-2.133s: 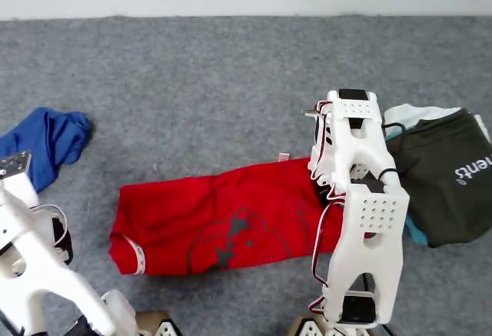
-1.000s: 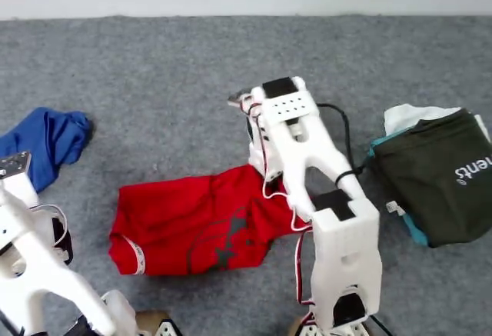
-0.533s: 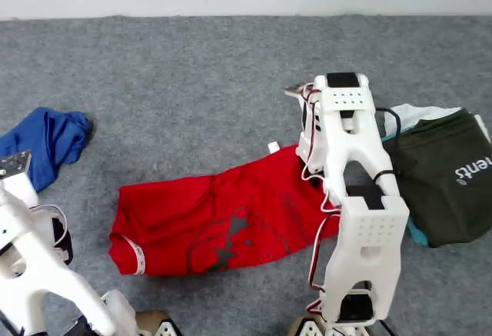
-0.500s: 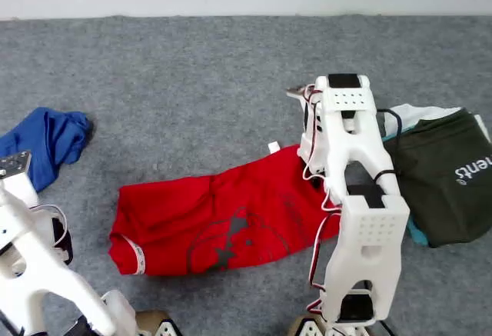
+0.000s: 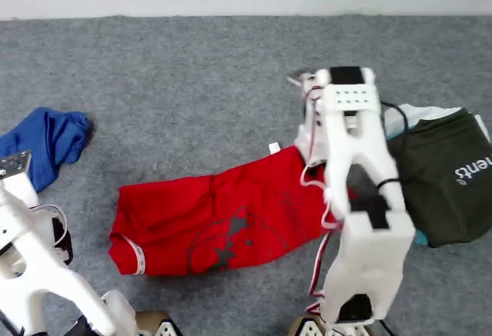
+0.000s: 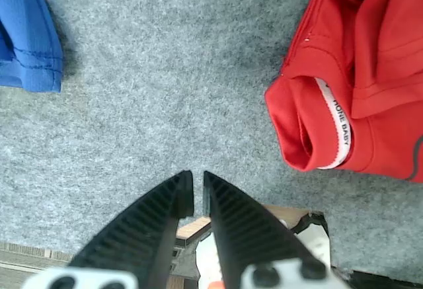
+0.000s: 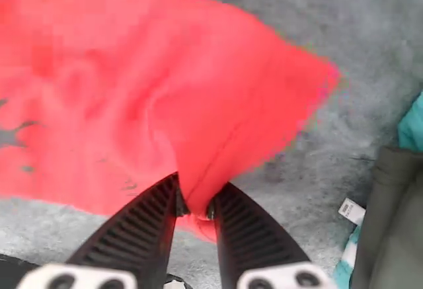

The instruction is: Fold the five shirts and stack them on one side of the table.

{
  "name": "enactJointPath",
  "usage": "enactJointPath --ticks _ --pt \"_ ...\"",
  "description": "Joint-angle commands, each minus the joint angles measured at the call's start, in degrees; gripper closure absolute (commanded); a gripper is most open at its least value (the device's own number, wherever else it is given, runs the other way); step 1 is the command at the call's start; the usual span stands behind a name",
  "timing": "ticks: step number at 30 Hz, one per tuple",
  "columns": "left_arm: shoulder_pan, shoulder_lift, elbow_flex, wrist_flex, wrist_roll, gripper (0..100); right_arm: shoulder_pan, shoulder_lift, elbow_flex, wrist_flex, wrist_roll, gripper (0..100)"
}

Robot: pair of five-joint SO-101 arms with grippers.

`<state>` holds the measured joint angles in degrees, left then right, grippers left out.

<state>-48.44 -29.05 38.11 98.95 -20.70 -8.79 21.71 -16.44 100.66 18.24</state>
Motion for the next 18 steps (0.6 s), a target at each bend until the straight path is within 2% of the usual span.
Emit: enactJointPath --ticks 1,7,13,18 --pt "-0.1 0.1 -0.1 -0.2 0.4 96 -6.8 -11.4 5.5 2.2 -0.6 98.8" --pt "-0.1 -0.3 -0.7 -0.1 0.4 96 -19.0 -18.4 11.2 1.7 1.3 98.8" --pt "-0.3 -0.4 -5.9 1.4 0.4 96 -33.9 -17.3 11.2 -0.9 1.8 98.8" --pt "-0.4 -0.4 -6.6 1.5 0.4 96 -42.3 -13.9 10.6 -5.7 0.1 98.8"
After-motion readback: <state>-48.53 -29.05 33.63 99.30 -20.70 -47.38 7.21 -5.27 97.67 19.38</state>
